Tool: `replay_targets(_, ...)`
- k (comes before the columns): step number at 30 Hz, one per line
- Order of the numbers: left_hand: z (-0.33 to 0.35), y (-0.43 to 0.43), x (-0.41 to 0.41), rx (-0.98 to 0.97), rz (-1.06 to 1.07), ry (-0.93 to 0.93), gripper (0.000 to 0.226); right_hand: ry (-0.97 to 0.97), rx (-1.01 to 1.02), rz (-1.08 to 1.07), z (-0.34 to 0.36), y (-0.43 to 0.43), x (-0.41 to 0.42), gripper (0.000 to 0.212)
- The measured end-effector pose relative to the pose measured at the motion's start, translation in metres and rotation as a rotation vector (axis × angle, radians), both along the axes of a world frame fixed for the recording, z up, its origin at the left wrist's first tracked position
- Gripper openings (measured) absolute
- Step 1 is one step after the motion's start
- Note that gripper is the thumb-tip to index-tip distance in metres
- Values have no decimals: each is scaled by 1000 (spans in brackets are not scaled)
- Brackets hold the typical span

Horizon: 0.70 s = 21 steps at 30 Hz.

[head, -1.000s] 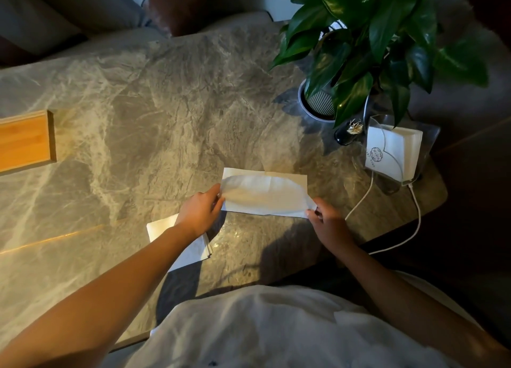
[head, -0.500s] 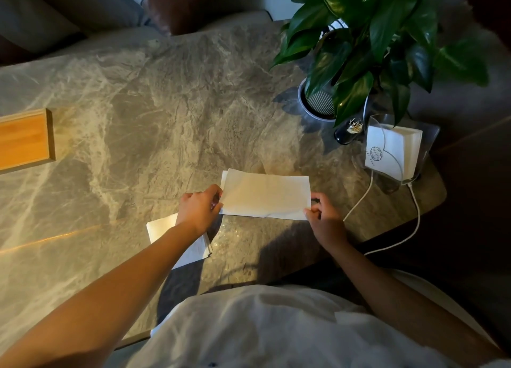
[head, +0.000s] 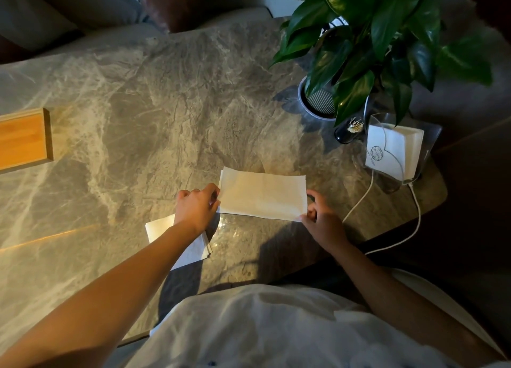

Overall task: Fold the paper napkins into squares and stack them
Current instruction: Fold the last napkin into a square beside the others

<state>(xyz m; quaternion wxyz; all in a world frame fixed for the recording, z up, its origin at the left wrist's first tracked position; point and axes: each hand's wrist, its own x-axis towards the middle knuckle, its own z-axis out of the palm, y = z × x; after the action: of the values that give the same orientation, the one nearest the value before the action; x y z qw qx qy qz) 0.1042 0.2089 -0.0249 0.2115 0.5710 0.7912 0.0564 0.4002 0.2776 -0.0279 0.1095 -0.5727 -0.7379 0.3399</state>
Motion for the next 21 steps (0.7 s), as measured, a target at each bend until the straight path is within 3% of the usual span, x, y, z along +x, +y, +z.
replay_targets(4, 5, -4, 4, 92, -53, 143, 40, -17, 177, -53, 5, 0, -5, 58)
replay_targets(7, 10, -4, 14, 234, -172, 268, 56, -135, 323, 125, 9, 1, -19, 55)
replay_targets(9, 10, 2, 32, 178, -321, 268, 59, -178, 355, 290, 9, -3, -36, 57)
replay_targets(12, -2, 7, 59, -33, -437, 228, 59, -269, 233, 397, 1, -10, -63, 61)
replay_targets(15, -11, 4, 57, -161, -380, 191, 62, -324, 100, 388, -11, -8, -66, 62)
replay_targets(18, -12, 0, 33, -168, -330, 217, 59, -202, 105, 352, -11, -3, -50, 65)
replay_targets(21, -10, 0, 12, -185, -300, 258, 57, -216, 122, 340, -9, 2, -29, 64)
